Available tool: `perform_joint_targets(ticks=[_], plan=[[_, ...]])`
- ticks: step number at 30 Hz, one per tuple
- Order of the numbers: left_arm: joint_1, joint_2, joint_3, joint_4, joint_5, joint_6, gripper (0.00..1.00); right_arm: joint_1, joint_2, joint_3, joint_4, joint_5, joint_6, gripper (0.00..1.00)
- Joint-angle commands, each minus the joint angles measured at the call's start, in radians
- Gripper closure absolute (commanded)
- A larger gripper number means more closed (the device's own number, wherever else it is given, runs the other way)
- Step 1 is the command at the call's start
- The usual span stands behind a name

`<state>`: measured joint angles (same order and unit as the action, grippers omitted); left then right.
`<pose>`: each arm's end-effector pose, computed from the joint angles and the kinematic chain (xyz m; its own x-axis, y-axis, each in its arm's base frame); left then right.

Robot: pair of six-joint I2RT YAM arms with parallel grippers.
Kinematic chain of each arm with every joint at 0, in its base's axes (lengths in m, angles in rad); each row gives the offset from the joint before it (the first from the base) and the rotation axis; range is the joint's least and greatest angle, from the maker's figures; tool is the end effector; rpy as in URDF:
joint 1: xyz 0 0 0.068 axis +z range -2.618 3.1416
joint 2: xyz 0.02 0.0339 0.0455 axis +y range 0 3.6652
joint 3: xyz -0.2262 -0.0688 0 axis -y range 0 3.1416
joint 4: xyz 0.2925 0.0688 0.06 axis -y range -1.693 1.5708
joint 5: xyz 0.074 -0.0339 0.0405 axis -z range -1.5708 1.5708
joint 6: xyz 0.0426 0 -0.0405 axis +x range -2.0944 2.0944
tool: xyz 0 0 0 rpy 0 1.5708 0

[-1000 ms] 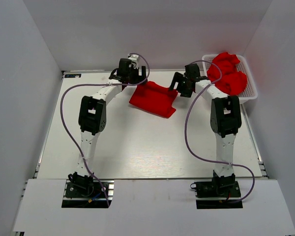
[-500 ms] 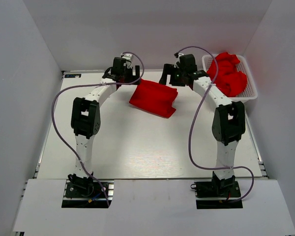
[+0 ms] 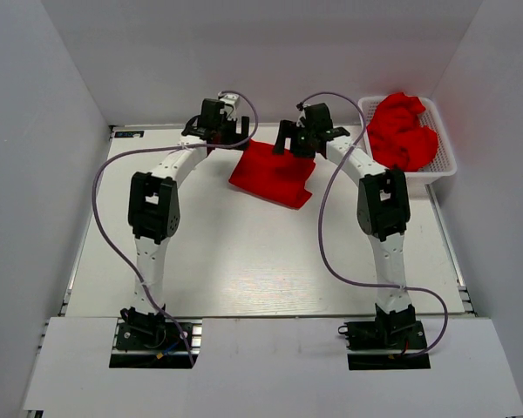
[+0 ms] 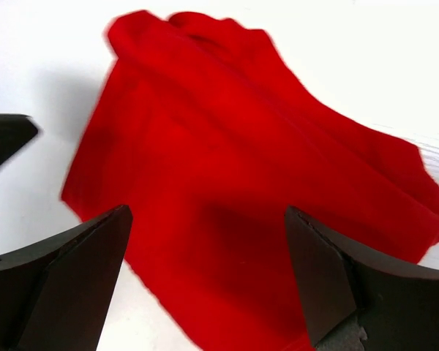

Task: Fold and stack the t-shirts
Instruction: Fold the long partially folded tshirt into a neat square, then put the neatly folded tshirt into the corner of the board with the left arm

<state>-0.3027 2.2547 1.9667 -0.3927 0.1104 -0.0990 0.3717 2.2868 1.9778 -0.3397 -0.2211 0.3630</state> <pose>0.5244 -0.1687 0.1901 -0.6351 0.0954 -0.7665 0.3168 0.9372 -0.1458 0.5160 0.2112 0.1825 -0.7099 0.0951 -0.6979 -0.2836 0.8684 0.4068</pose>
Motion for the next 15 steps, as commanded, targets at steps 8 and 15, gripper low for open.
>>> perform_joint_targets(ticks=[8,15], plan=[[0.005,0.178,0.159,-0.049,0.011,0.104,0.01,-0.063,0.082,0.009,0.083,-0.010,0.076,0.10],[0.005,0.272,0.233,-0.035,-0.034,0.085,0.13,-0.089,0.089,-0.028,0.096,-0.044,0.080,0.10]])
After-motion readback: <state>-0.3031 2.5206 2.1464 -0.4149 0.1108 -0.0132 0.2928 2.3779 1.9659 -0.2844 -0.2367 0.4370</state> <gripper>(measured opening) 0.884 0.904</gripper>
